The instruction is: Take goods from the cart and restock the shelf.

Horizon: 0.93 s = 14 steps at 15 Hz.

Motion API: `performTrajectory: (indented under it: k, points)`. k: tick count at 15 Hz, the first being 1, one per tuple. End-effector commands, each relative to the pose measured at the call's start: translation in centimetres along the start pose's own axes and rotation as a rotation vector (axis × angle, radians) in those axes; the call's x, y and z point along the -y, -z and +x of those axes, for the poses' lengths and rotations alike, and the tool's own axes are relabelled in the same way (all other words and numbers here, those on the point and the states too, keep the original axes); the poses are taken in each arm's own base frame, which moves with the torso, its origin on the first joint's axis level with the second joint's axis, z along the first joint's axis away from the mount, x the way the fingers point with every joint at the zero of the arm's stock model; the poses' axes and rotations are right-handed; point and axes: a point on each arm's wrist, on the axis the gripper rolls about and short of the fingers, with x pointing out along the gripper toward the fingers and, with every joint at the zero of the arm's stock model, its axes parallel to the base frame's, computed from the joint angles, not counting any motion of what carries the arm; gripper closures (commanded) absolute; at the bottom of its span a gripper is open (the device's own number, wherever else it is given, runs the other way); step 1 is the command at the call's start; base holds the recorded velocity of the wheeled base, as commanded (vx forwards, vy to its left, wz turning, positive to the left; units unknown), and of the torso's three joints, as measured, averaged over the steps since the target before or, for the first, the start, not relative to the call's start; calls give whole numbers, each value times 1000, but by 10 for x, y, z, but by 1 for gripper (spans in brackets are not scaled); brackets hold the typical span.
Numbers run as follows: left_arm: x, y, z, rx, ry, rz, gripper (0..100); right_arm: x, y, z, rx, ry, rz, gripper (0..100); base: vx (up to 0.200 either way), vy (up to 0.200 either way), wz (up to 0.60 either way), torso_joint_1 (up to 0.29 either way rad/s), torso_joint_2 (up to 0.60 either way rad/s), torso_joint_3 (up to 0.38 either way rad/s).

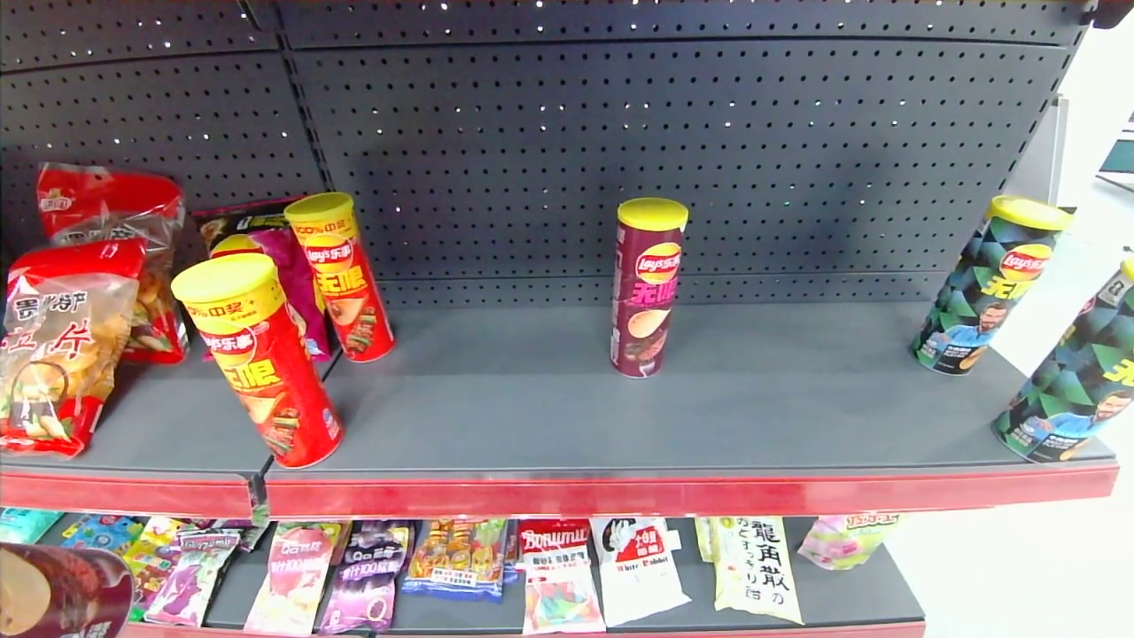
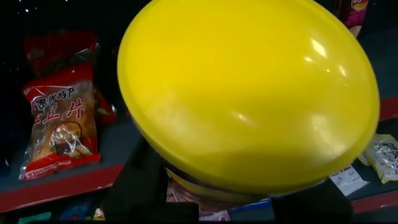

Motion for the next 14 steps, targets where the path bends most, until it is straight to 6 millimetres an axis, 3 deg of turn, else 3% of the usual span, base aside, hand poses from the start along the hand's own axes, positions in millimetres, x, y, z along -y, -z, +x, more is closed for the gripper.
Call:
performTrajectory:
  k: [1, 2, 3, 4, 5, 6, 8, 11, 12, 14]
  points:
    - [0, -1, 0, 2, -1, 1, 100, 4, -109, 50, -58, -41, 137, 0, 0, 0, 0, 0, 0, 0]
    - [0, 0, 1, -9, 4, -3, 100, 2, -139, 74, -63, -201, 42, 0, 0, 0, 0, 0, 0, 0]
    - [-1, 0, 2, -17, -3, -5, 100, -6, -141, 102, -108, -373, -90, 0, 0, 0, 0, 0, 0, 0]
    - [-1, 2, 3, -22, -2, -6, 100, -12, -139, 124, -146, -425, -136, 0, 0, 0, 0, 0, 0, 0]
    - [0, 3, 2, -26, -2, -8, 100, -20, -139, 144, -168, -478, -141, 0, 0, 0, 0, 0, 0, 0]
    - [-1, 2, 3, -34, -4, -10, 100, -40, -142, 173, -160, -575, -135, 0, 0, 0, 0, 0, 0, 0]
    - [-1, 2, 3, -37, -2, -11, 100, -59, -131, 212, -198, -604, -121, 0, 0, 0, 0, 0, 0, 0]
    - [-1, 0, 3, -29, -3, -9, 100, -86, -99, 282, -144, -560, -130, 0, 0, 0, 0, 0, 0, 0]
    - [0, 0, 1, -25, -6, -7, 100, -92, -90, 297, -124, -530, -127, 0, 0, 0, 0, 0, 0, 0]
    - [0, 2, 1, -28, -2, -8, 100, -97, -79, 309, -146, -531, -119, 0, 0, 0, 0, 0, 0, 0]
